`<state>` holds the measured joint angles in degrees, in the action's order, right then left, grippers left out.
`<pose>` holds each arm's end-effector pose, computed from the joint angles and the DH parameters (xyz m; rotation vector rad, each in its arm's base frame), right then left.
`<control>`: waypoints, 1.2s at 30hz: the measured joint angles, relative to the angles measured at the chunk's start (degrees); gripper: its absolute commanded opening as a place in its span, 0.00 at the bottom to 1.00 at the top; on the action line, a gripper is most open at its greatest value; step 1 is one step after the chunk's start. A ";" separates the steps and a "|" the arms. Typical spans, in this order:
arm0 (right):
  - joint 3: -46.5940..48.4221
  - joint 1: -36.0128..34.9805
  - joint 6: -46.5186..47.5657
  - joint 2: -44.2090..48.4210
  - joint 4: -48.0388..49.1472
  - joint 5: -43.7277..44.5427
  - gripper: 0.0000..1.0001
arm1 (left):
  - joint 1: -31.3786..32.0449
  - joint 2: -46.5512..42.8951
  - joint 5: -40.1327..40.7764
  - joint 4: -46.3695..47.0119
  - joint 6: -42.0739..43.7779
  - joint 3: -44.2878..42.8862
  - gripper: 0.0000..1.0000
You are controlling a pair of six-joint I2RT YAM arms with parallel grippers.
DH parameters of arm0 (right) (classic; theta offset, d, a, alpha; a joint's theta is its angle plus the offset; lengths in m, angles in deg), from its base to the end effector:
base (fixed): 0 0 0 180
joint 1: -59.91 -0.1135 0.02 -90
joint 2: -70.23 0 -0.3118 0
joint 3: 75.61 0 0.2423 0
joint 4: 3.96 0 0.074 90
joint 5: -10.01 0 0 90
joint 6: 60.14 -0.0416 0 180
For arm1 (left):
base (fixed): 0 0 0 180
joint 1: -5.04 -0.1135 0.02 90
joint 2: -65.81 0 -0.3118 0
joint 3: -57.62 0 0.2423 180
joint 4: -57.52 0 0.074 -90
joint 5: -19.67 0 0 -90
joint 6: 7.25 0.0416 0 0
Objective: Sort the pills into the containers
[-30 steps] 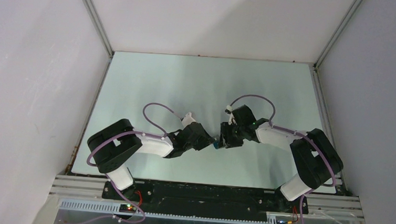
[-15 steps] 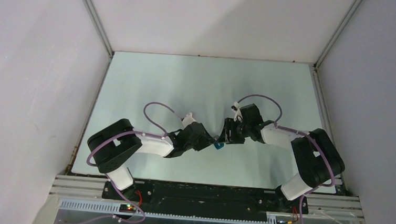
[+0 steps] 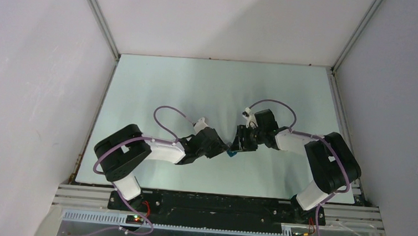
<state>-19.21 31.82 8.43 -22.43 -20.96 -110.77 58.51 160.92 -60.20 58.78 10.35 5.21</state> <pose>0.2507 0.1579 0.1937 -0.3882 2.5810 1.0112 0.1916 -0.2464 0.1837 -0.5020 2.4123 -0.8897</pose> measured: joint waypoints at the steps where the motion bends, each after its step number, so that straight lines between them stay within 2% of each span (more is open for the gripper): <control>1: 0.00 0.00 0.37 -0.26 0.22 -0.46 0.50 | 0.00 0.13 0.00 0.02 0.00 -0.09 0.40; 21: 0.66 -0.09 3.39 -2.49 1.25 -2.78 0.33 | -0.02 1.33 0.24 -0.87 0.83 -2.14 0.35; 31: 1.14 -0.74 2.97 -2.36 0.35 -1.11 0.19 | -0.02 1.33 0.48 -0.87 0.83 -2.14 0.33; 36: 1.20 -0.96 2.45 -2.12 0.11 -0.42 0.21 | -0.02 1.31 0.66 -0.87 0.83 -2.14 0.34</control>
<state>-18.00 30.86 10.88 -24.55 -20.85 -111.19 58.49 162.24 -59.54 57.91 11.18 3.07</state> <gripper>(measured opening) 0.347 0.338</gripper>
